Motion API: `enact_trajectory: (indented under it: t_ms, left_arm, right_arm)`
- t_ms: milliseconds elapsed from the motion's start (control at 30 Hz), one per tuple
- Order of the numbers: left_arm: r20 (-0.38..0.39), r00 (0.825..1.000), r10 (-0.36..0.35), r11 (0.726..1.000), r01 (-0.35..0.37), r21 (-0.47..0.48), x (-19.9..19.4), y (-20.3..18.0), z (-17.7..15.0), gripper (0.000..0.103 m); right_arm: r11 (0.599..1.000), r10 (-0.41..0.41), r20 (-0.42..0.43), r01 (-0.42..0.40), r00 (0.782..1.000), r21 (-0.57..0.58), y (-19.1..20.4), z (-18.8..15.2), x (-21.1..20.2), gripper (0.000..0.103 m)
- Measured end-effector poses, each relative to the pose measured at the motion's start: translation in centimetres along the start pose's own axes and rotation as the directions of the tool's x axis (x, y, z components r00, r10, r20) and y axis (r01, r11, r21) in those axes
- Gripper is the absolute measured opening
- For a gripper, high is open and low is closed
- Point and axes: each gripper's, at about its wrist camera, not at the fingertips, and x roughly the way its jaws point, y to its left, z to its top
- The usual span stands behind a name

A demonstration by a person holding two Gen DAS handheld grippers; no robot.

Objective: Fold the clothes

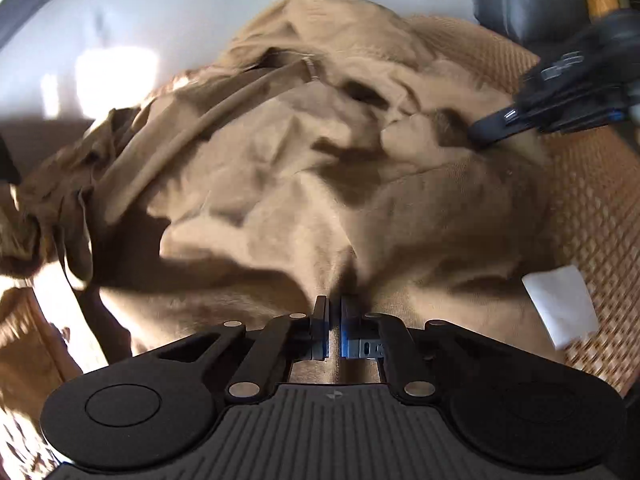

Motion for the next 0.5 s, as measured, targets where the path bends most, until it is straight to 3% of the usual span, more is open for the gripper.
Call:
enact_trajectory:
  t_ms: [67, 133, 233, 267, 300, 367, 433, 500]
  left_arm:
    - [0.053, 0.998, -0.018, 0.997, 0.022, -0.075, -1.4, 2.6, -0.1, 0.000]
    - [0.129, 0.992, 0.013, 0.993, 0.003, -0.120, -4.0, 5.4, -0.2, 0.000]
    - [0.184, 0.969, 0.167, 0.969, -0.126, -0.213, -6.7, 10.9, -1.0, 0.000]
    - [0.199, 0.956, 0.218, 0.955, -0.167, -0.245, -7.6, 12.7, -1.3, 0.000]
    - [0.163, 0.957, 0.240, 0.940, -0.187, -0.284, -7.3, 14.8, -2.0, 0.000]
    - [0.090, 0.956, 0.279, 0.904, -0.230, -0.360, -6.6, 19.0, -3.3, 0.000]
    - [0.021, 0.956, 0.293, 0.881, -0.261, -0.395, -5.8, 21.5, -5.3, 0.000]
    - [0.003, 0.960, 0.280, 0.883, -0.256, -0.393, -6.2, 22.0, -6.9, 0.003]
  right_arm:
    - [0.996, 0.041, 0.048, -0.037, 0.998, -0.084, 3.0, 0.7, -2.9, 0.002]
    - [0.982, 0.110, 0.089, -0.094, 0.990, -0.164, 7.0, 1.6, -5.9, 0.002]
    - [0.940, 0.184, 0.112, -0.141, 0.977, -0.312, 14.8, 3.0, -7.2, 0.002]
    - [0.925, 0.210, 0.105, -0.163, 0.972, -0.344, 17.4, 3.4, -6.5, 0.002]
    - [0.908, 0.237, 0.097, -0.185, 0.967, -0.376, 20.0, 3.8, -5.8, 0.002]
    - [0.890, 0.251, 0.094, -0.191, 0.963, -0.414, 24.2, 3.9, -2.1, 0.015]
    - [0.885, 0.225, 0.071, -0.174, 0.972, -0.431, 26.9, 3.4, 3.3, 0.033]
    - [0.896, 0.151, 0.008, -0.134, 0.988, -0.423, 28.0, 2.4, 9.8, 0.034]
